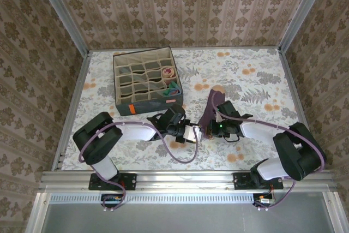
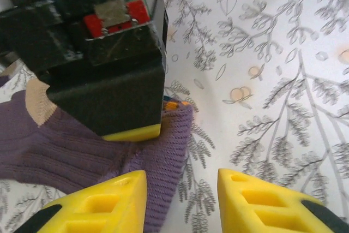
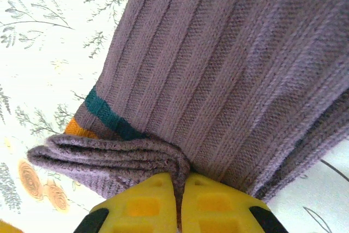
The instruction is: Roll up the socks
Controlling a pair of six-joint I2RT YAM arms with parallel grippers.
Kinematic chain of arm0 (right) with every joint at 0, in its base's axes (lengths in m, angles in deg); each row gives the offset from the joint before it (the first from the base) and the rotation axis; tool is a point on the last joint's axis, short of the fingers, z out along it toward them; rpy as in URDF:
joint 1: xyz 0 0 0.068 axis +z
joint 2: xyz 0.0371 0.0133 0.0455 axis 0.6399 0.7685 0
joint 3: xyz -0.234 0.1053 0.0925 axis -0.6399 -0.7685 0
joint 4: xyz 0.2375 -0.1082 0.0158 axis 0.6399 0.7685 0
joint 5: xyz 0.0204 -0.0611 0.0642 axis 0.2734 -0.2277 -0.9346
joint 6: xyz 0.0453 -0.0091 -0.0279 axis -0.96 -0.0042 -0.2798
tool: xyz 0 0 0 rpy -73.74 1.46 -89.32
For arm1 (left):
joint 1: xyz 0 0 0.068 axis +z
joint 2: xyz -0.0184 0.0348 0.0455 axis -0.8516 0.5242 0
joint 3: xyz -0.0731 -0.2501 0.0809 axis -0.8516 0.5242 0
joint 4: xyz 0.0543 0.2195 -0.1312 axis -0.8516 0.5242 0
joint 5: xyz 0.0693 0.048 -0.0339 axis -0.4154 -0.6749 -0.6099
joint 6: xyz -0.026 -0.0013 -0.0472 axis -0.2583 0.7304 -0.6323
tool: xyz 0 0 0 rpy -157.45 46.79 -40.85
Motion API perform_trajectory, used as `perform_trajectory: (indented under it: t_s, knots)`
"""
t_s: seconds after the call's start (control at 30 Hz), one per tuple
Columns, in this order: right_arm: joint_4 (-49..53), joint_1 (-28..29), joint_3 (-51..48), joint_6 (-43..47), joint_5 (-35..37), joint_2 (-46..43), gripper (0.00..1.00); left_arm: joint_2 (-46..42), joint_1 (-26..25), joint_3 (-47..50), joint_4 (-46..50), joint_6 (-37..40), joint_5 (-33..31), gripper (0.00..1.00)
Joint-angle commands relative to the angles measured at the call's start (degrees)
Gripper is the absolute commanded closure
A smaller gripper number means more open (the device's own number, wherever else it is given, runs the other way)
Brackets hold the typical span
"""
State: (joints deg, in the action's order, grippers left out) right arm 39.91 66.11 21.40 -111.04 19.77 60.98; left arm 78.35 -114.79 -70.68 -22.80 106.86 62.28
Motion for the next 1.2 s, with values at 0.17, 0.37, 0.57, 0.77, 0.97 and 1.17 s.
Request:
perform_trajectory:
  t_s: [0.17,0.37,0.57,0.77,0.97,1.17]
  knots:
    - [8.45,-0.48,-3.09,1.52,1.41,4.56,1.00,8.52,0.31,-7.06,3.14,10.74,-4.97,0.64]
    - [9.55,-1.31,-3.65,2.20,0.79,3.48,1.00,14.01,1.20,-11.40,7.61,14.14,-6.05,0.65]
    - [8.16,-2.07,-4.74,2.46,-1.22,0.12,0.88,15.66,1.47,-17.94,23.02,14.11,-3.61,0.97]
    - [8.41,-2.12,-7.98,-0.36,2.84,-19.67,0.60,15.65,1.52,-23.11,34.73,2.67,3.36,1.00]
    - [12.15,-2.19,-12.38,-3.53,7.79,-36.96,0.57,21.44,2.24,-34.27,52.11,-12.06,10.56,1.00]
    - [5.19,-0.95,-14.77,-4.56,1.79,-34.67,0.59,25.41,3.36,-38.76,56.75,-22.53,18.38,1.00]
